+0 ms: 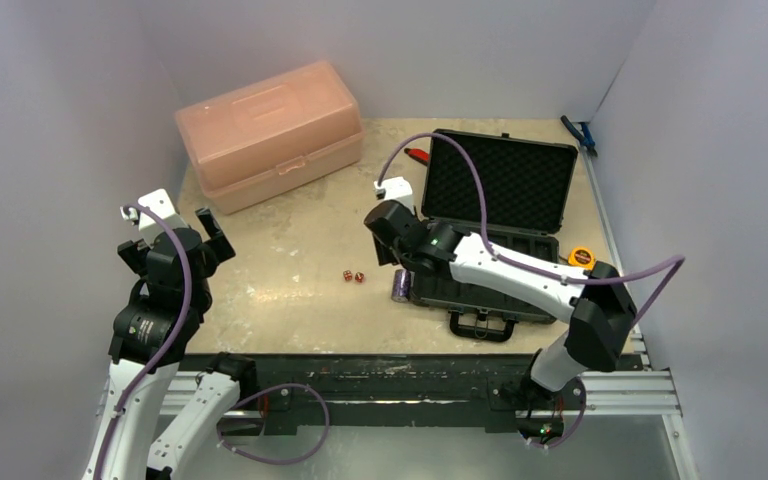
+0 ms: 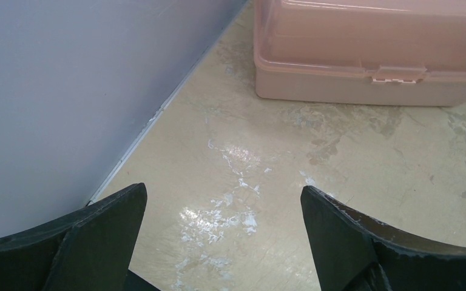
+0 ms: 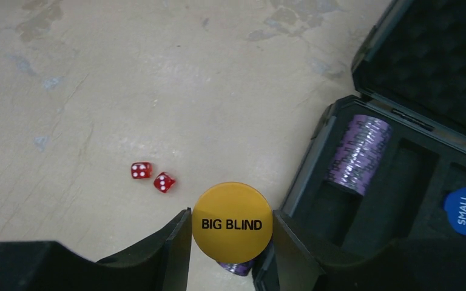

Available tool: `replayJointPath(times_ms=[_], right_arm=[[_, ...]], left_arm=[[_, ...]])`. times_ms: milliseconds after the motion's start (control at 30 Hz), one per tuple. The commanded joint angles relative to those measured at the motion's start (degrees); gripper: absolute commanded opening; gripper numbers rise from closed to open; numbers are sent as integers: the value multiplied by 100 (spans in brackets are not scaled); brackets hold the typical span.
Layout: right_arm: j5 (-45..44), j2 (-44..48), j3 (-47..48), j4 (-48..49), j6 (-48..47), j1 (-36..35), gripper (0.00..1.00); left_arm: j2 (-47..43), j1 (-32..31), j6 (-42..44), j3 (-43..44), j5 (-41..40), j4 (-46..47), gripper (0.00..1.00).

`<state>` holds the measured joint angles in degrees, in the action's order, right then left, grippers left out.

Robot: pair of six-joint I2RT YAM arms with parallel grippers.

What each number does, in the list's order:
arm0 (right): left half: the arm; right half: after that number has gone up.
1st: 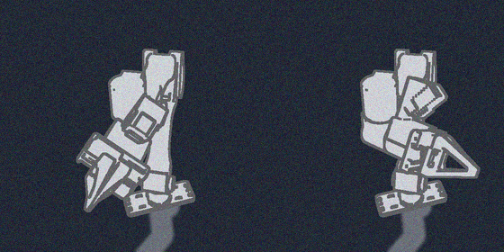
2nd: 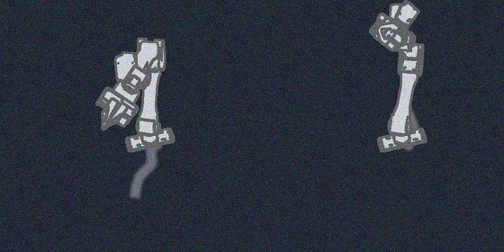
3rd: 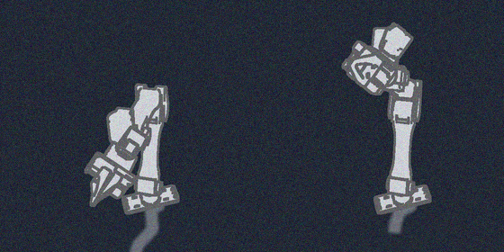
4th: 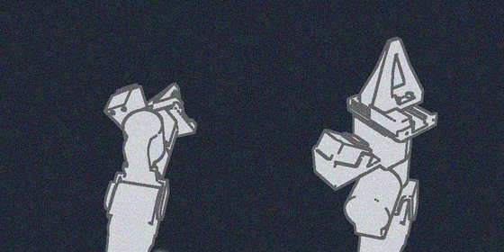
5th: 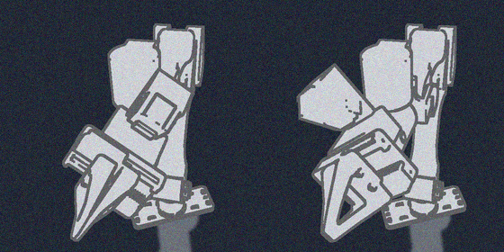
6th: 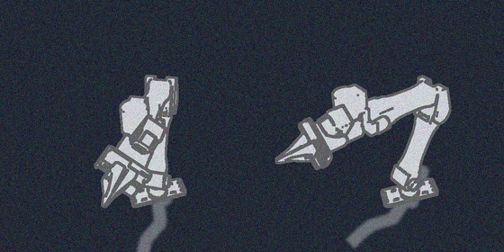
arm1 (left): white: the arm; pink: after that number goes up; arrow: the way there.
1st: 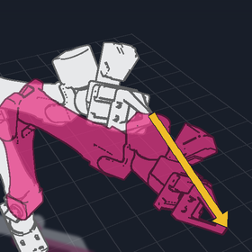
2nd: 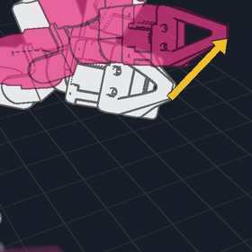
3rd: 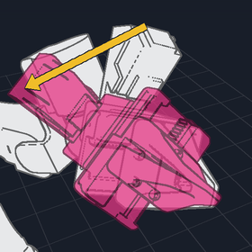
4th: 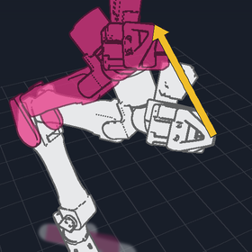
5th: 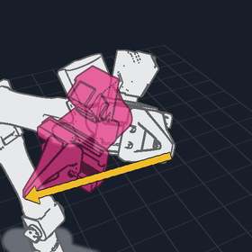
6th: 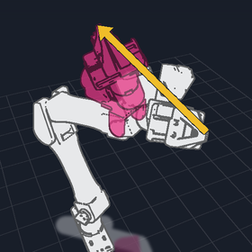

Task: Pack up texas hold em set

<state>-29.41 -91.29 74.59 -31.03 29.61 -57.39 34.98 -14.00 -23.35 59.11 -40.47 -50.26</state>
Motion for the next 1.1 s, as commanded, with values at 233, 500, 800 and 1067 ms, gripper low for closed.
replayJointPath(times_ms=[233, 500, 800, 1067], right_arm=[[-369, 989, -736, -433, 253, 792, 0], [-554, 1516, -1288, -849, 970, 1244, 0], [-551, 1904, -1812, -1143, 1507, 1690, 0], [-347, 2007, -2314, -1107, 1698, 1964, 0]], left_arm=[[44, 30, 85, -32, 12, 209, 99], [18, 34, 91, -39, 30, 205, 99], [27, 33, 97, -31, 57, 212, 99], [6, 29, 103, -40, 63, 218, 99]])
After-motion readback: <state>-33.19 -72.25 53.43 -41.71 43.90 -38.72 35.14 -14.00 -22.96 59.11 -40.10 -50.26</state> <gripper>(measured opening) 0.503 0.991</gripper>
